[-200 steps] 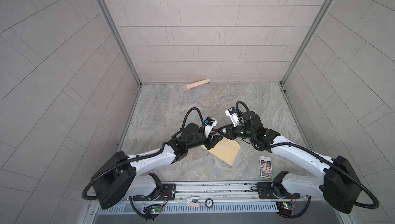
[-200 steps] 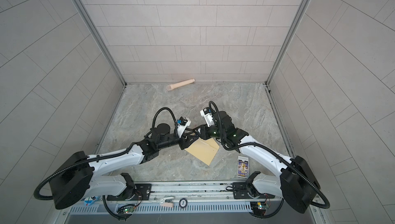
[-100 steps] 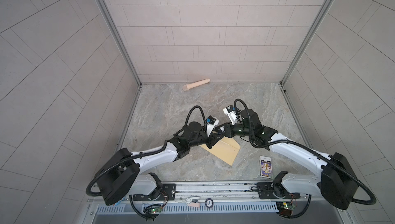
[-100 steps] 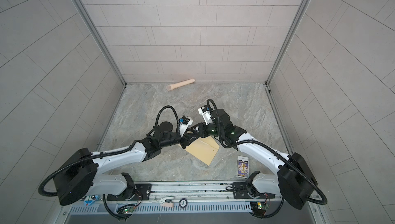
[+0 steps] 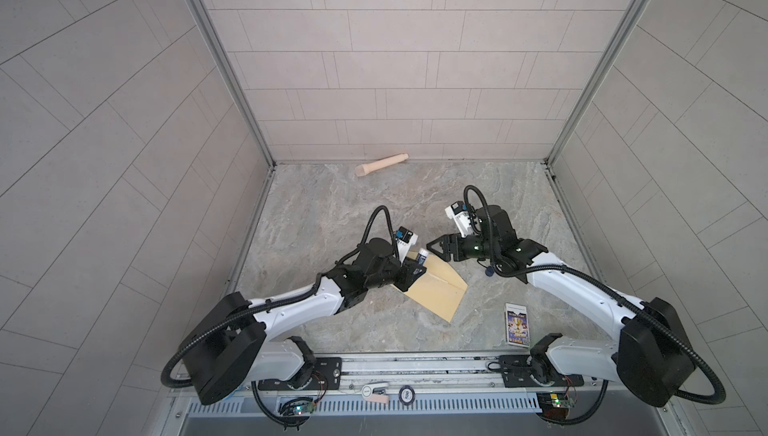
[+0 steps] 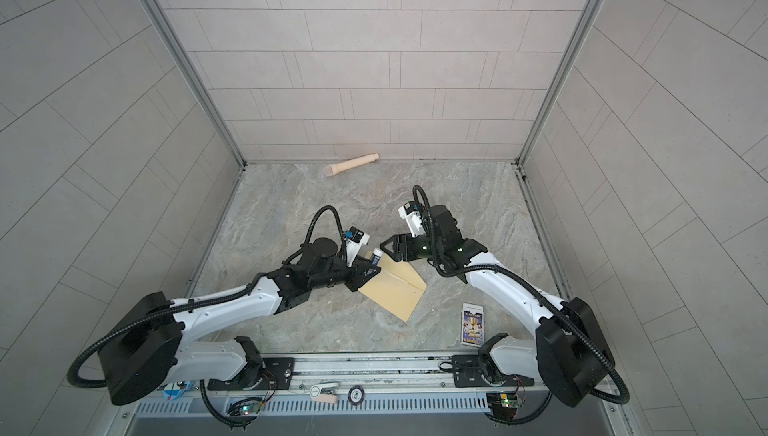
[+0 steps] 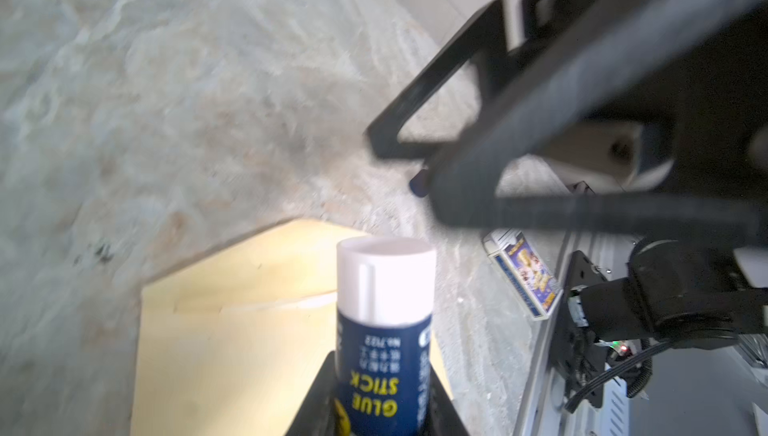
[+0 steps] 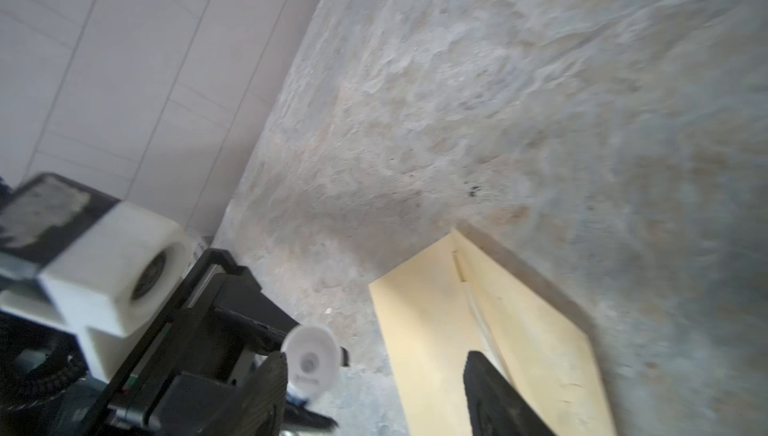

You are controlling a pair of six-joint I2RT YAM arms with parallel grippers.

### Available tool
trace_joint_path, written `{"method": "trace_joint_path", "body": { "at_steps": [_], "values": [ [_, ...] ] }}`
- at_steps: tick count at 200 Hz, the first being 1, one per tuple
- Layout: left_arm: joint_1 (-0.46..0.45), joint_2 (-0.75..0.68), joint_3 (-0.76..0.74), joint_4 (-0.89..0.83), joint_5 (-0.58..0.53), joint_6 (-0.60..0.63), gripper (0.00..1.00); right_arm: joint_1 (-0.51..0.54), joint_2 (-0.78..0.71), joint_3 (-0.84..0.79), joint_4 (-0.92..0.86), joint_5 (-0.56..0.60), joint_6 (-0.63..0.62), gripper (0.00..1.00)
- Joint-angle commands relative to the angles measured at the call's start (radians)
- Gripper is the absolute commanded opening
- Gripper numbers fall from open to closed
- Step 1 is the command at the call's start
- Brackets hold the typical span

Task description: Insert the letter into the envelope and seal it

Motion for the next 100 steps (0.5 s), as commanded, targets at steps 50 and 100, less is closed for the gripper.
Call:
{"method": "trace_joint_path", "body": {
  "at_steps": [50, 100],
  "values": [
    [0.047, 0.134, -0.103, 0.104, 0.023, -0.128, 0.0, -0.06, 0.195, -0.067, -0.008, 0.095, -0.066, 0.73],
    [0.063, 0.29, -0.023, 0.13, 0.114, -0.105, 0.0, -0.027, 0.283, -0.093, 0.031, 0.017, -0.042, 0.73]
  ]
}}
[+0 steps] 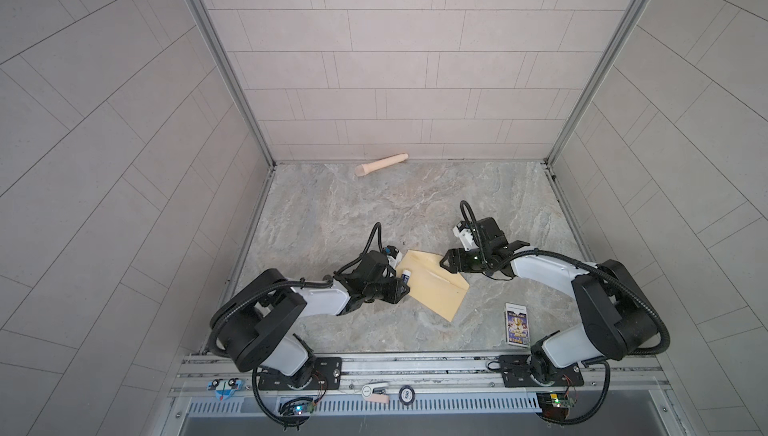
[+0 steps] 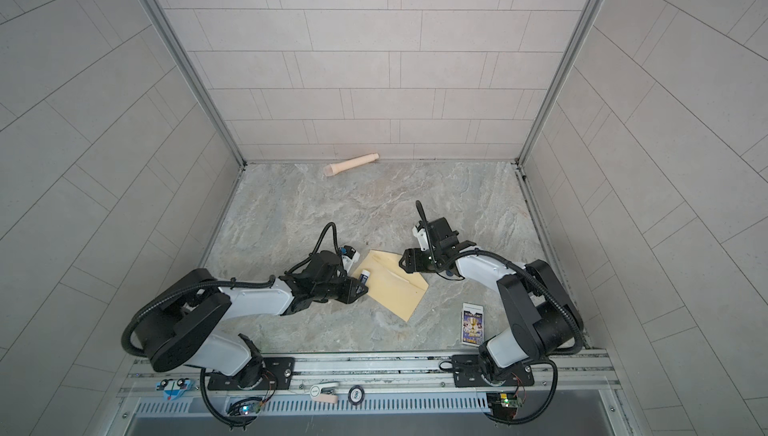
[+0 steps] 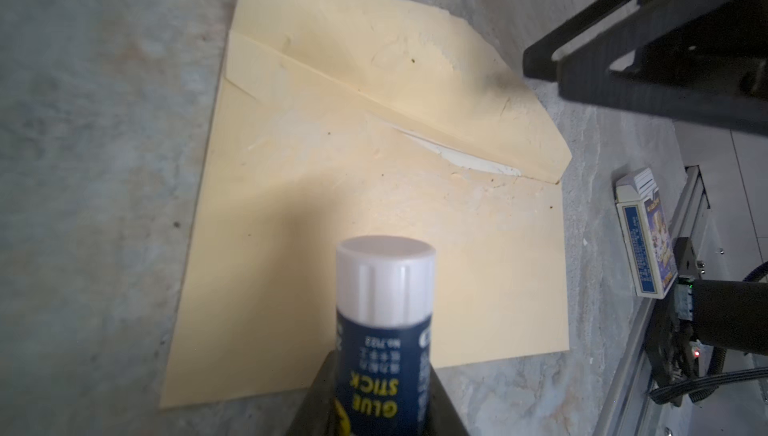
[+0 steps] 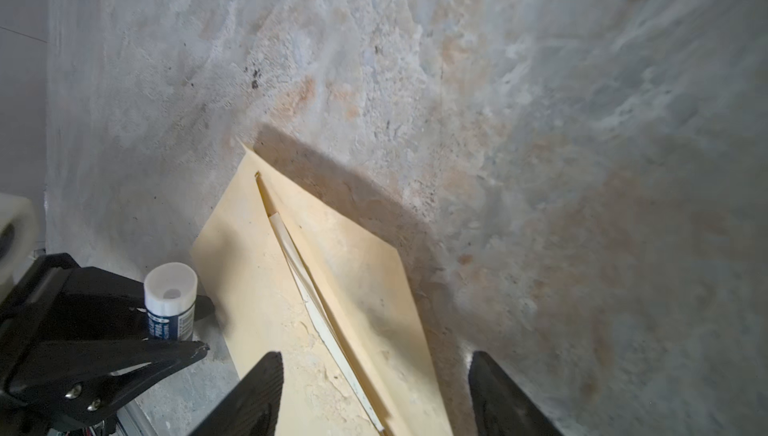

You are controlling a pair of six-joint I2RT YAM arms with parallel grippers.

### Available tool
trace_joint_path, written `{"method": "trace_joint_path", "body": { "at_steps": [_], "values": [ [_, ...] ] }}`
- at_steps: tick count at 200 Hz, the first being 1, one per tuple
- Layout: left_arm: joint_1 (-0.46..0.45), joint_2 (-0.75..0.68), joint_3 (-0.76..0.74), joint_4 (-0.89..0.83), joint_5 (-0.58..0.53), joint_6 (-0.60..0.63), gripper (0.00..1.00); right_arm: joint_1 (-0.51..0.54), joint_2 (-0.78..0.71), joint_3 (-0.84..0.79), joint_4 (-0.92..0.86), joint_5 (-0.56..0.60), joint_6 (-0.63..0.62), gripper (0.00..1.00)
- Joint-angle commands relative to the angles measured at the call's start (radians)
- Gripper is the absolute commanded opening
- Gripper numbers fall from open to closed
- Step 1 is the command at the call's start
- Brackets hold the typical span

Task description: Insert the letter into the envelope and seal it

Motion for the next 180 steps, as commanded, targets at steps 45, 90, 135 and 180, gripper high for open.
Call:
{"method": "trace_joint_path", "body": {
  "at_steps": [45, 90, 135, 180],
  "values": [
    [0.053, 0.085, 0.015, 0.045, 0.051, 0.005, 0.0, 0.045, -0.008, -0.01, 0.105, -0.131, 0.054, 0.68],
    [0.063, 0.138, 0.027, 0.057, 0.061, -0.003, 0.0, 0.139, -0.065, -0.057, 0.159, -0.126, 0.109, 0.68],
    [0.064, 0.148, -0.002, 0.081, 0.061, -0.029, 0.0, 0.193, 0.065, -0.189, 0.401, -0.111, 0.204, 0.7],
    [0.074, 0.129, -0.009, 0.043, 0.049, -0.013, 0.0, 0.243, 0.095, -0.21, 0.49, -0.101, 0.188, 0.59]
  ]
}}
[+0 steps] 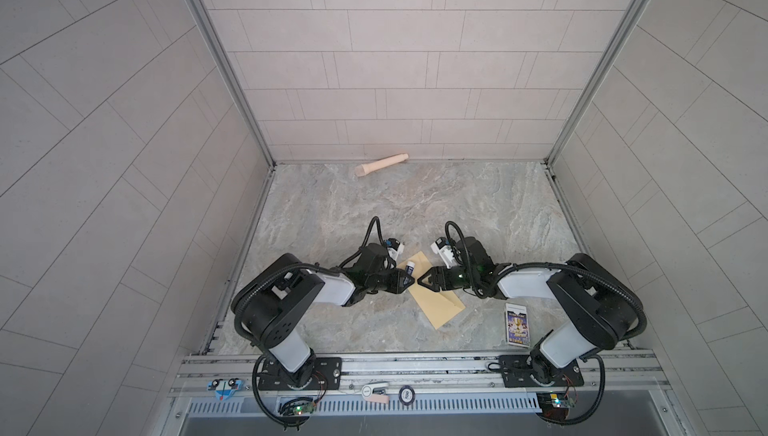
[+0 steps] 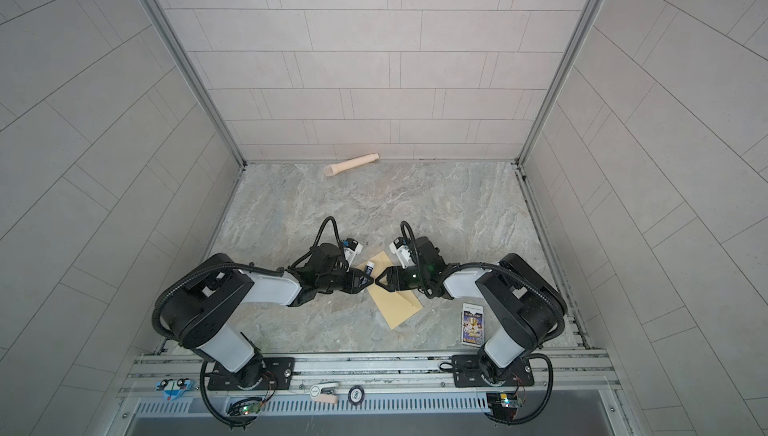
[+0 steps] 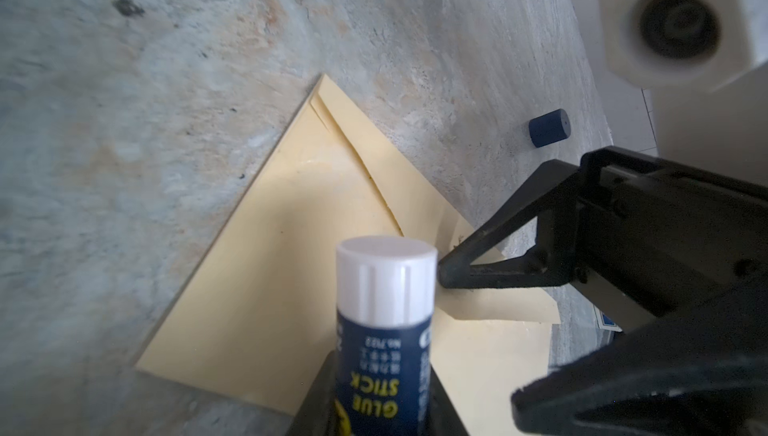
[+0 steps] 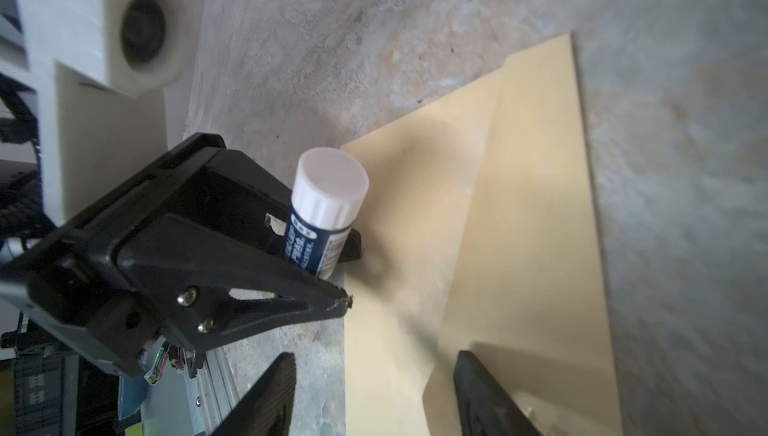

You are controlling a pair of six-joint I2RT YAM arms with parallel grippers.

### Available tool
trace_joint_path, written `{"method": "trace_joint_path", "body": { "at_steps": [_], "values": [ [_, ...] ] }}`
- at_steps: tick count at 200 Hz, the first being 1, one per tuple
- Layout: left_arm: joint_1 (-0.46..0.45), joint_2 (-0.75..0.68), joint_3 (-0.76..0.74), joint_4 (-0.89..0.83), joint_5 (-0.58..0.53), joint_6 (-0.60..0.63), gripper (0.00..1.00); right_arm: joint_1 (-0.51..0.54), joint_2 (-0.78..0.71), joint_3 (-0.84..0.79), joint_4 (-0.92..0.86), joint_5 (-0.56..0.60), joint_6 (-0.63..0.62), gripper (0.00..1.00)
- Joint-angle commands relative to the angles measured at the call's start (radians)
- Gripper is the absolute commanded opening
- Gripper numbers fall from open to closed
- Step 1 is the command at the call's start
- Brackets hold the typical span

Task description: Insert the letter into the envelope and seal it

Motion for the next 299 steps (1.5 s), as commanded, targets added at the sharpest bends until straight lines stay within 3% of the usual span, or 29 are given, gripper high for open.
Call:
{"method": "trace_joint_path", "body": {
  "at_steps": [1, 19, 34, 61, 85, 106, 134, 156, 176, 203, 225, 252, 299],
  "values": [
    [0.012, 0.013, -0.031, -0.109, -0.034, 0.006, 0.0, 0.048, 0.001, -0.026, -0.044, 0.059, -0.016, 0.59],
    [0.029, 0.015, -0.03, -0.114, -0.024, 0.013, 0.0, 0.055, -0.125, -0.001, -0.174, 0.169, -0.153, 0.54],
    [0.038, 0.015, -0.027, -0.124, -0.017, 0.023, 0.0, 0.056, -0.239, -0.016, -0.199, 0.296, -0.265, 0.43],
    [0.042, 0.019, -0.023, -0.13, -0.002, 0.028, 0.0, 0.079, -0.356, -0.142, 0.031, 0.5, -0.363, 0.19],
    [0.043, 0.029, -0.026, -0.122, 0.007, 0.025, 0.0, 0.193, -0.248, -0.2, 0.228, 0.742, -0.46, 0.04],
    [0.043, 0.032, -0.028, -0.116, 0.008, 0.017, 0.0, 0.262, -0.058, -0.191, 0.362, 0.809, -0.479, 0.0],
    [0.042, 0.035, -0.028, -0.112, 0.018, 0.006, 0.0, 0.343, 0.115, -0.179, 0.43, 0.846, -0.481, 0.0],
    [0.042, 0.043, -0.033, -0.103, 0.017, 0.003, 0.0, 0.377, 0.141, -0.192, 0.446, 0.844, -0.486, 0.0],
    [0.042, 0.055, -0.036, -0.087, 0.015, -0.005, 0.0, 0.371, 0.114, -0.199, 0.451, 0.815, -0.494, 0.0],
    [0.042, 0.071, -0.031, -0.079, 0.017, -0.009, 0.0, 0.286, -0.04, -0.181, 0.414, 0.655, -0.476, 0.0],
    [0.043, 0.075, -0.027, -0.088, 0.022, -0.004, 0.0, 0.228, -0.104, -0.144, 0.374, 0.662, -0.527, 0.0],
    [0.044, 0.077, -0.038, -0.071, 0.007, -0.011, 0.0, 0.194, 0.09, -0.075, 0.415, 0.755, -0.582, 0.0],
    [0.046, 0.062, -0.043, -0.077, -0.005, -0.022, 0.0, 0.223, 0.299, -0.019, 0.427, 0.718, -0.554, 0.0]
  ]
}}
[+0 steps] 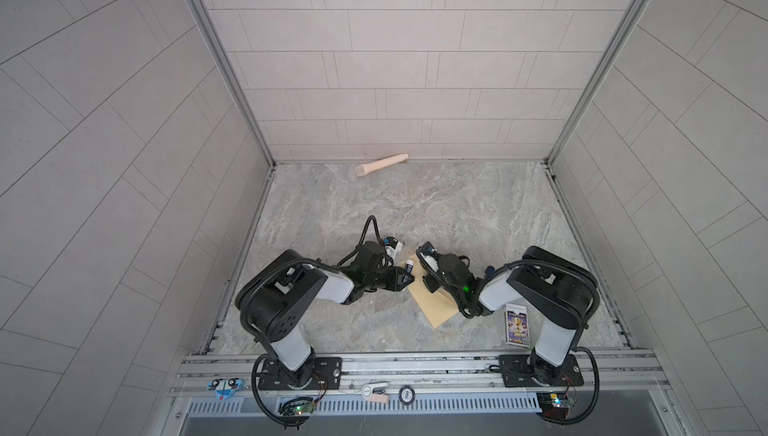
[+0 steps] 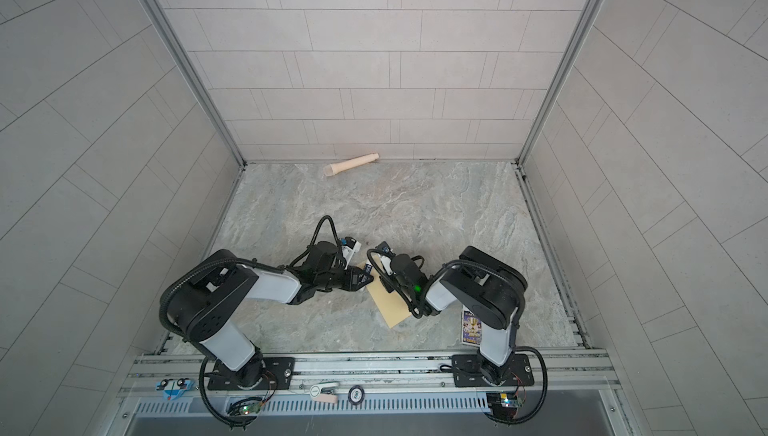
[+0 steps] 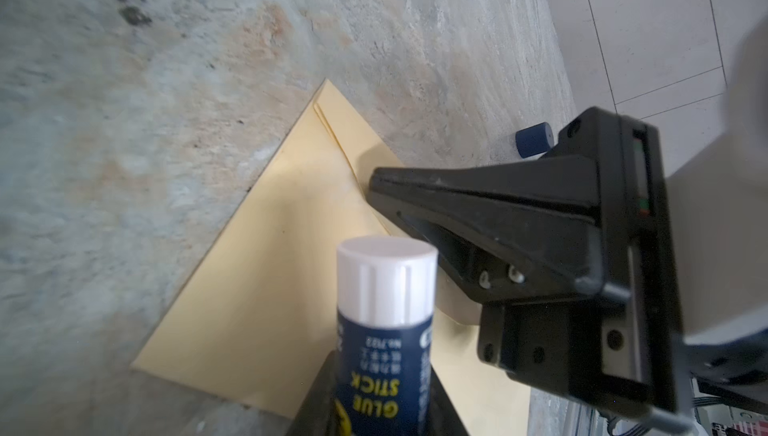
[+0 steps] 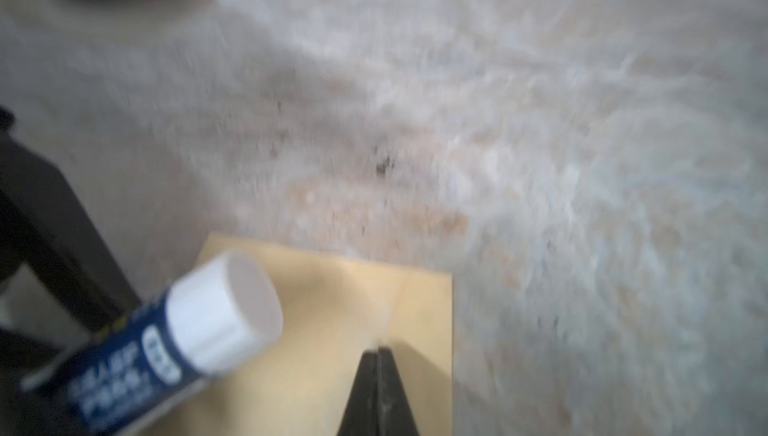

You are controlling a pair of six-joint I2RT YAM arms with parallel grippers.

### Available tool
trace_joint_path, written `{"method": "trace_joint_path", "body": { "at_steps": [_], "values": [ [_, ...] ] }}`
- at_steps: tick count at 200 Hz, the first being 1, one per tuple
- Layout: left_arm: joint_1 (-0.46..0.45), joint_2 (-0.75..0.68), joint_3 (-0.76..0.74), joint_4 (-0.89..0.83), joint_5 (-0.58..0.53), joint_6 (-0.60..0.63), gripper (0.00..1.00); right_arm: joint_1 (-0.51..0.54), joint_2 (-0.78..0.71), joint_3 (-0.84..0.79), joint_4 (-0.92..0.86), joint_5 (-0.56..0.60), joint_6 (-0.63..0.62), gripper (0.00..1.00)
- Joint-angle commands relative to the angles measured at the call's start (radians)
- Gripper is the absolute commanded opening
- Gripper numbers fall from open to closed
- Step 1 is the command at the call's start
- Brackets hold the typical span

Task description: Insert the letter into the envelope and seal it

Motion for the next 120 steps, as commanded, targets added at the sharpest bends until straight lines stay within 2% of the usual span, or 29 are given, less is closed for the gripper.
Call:
{"method": "trace_joint_path", "body": {
  "at_steps": [1, 28, 40, 49, 66, 82, 106, 120],
  "values": [
    [0.005, 0.025, -0.038, -0.139, -0.069, -0.003, 0.0, 0.015, 0.076, -0.007, -0.032, -0.025, 0.01, 0.0],
    [0.007, 0.013, -0.045, -0.147, -0.076, 0.005, 0.0, 0.025, 0.073, -0.024, 0.055, -0.153, 0.09, 0.0],
    [0.008, 0.012, -0.046, -0.148, -0.078, 0.006, 0.0, 0.015, 0.0, -0.037, 0.074, -0.19, 0.117, 0.0],
    [0.009, 0.009, -0.046, -0.155, -0.083, 0.008, 0.0, 0.003, -0.082, -0.041, 0.025, -0.197, 0.124, 0.0],
    [0.008, 0.0, -0.048, -0.167, -0.092, 0.008, 0.0, -0.005, -0.27, -0.078, -0.089, -0.149, 0.122, 0.0],
    [0.008, -0.007, -0.049, -0.17, -0.09, 0.007, 0.0, -0.002, -0.376, -0.162, -0.144, -0.074, 0.126, 0.0],
    [0.008, -0.004, -0.056, -0.165, -0.094, 0.007, 0.0, 0.048, -0.426, -0.279, -0.184, 0.068, 0.159, 0.0],
    [0.009, 0.005, -0.058, -0.159, -0.093, -0.003, 0.0, 0.109, -0.403, -0.299, -0.197, 0.126, 0.172, 0.0]
  ]
}}
